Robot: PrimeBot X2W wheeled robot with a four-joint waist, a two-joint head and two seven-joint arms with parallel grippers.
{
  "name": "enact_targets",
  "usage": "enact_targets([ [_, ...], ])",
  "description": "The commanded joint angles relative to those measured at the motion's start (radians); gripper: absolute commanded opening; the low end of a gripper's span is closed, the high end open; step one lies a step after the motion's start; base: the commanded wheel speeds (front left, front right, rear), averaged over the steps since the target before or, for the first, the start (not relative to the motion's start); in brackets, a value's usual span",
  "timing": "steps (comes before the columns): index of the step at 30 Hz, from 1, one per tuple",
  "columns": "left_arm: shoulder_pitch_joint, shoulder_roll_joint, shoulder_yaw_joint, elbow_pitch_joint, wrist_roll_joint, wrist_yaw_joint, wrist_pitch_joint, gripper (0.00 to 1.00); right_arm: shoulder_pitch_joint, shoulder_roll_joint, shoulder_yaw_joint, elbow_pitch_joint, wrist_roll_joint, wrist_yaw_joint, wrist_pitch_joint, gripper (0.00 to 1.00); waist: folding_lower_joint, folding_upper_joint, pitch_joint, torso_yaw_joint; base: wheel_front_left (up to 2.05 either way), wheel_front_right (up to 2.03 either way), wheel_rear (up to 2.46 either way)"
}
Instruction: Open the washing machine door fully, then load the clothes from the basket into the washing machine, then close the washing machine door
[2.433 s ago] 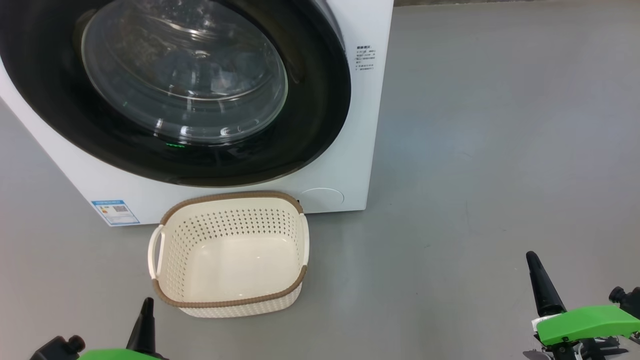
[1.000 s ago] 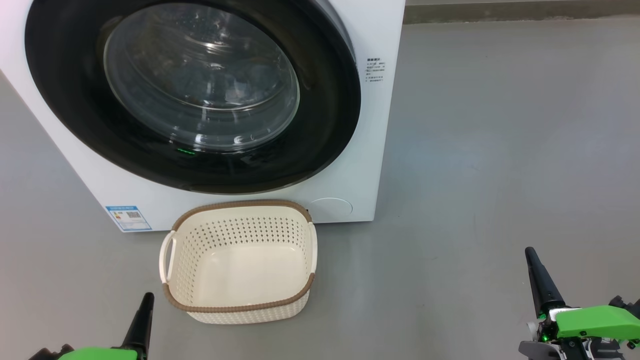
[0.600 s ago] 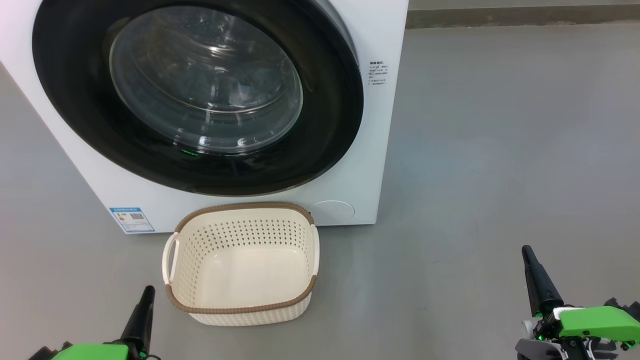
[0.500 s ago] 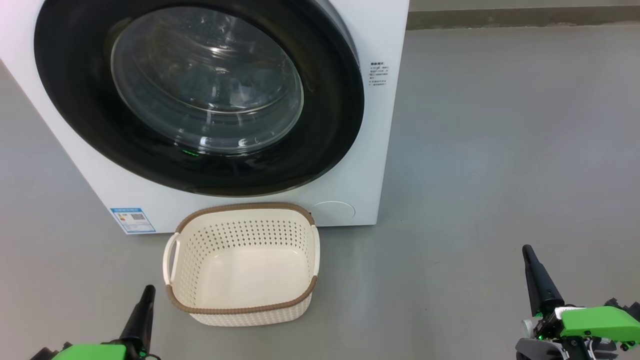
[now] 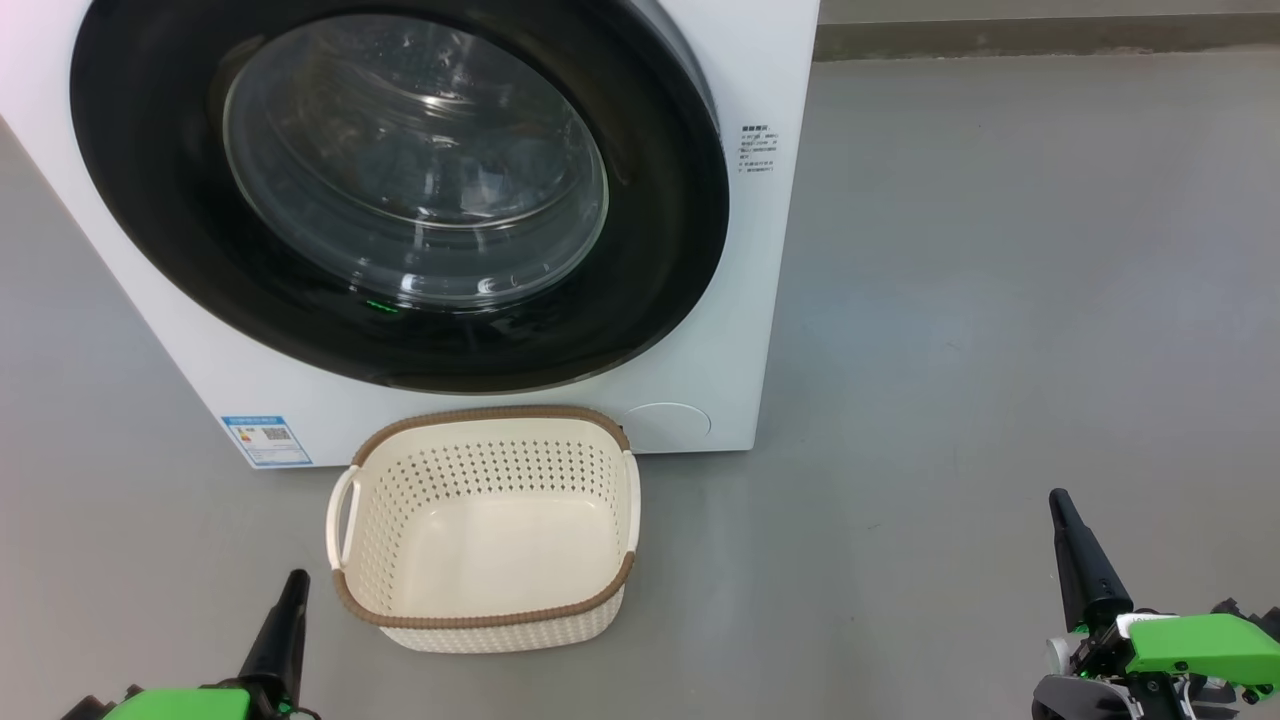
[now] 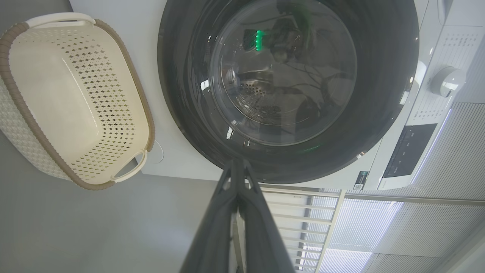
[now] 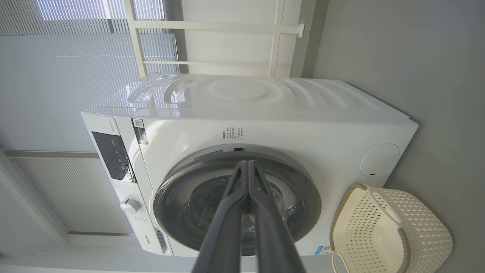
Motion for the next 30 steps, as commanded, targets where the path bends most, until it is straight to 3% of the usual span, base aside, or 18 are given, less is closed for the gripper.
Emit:
enact_targets([
  [1, -0.042, 0.026, 0.035, -0.029, -0.008, -0.003, 0.006, 0.0, -0.006, 0.001, 0.023, -0.03, 0.0, 0.002, 0.005, 0.0, 0.0, 0.0, 0.0, 0.0, 0.0, 0.0, 0.0],
  [30, -0.042, 0.026, 0.035, -0.029, -0.008, -0.003, 0.006, 0.0, -0.006, 0.002, 0.02, -0.03, -0.001, 0.002, 0.007, 0.0, 0.0, 0.0, 0.0, 0.0, 0.0, 0.0, 0.0],
])
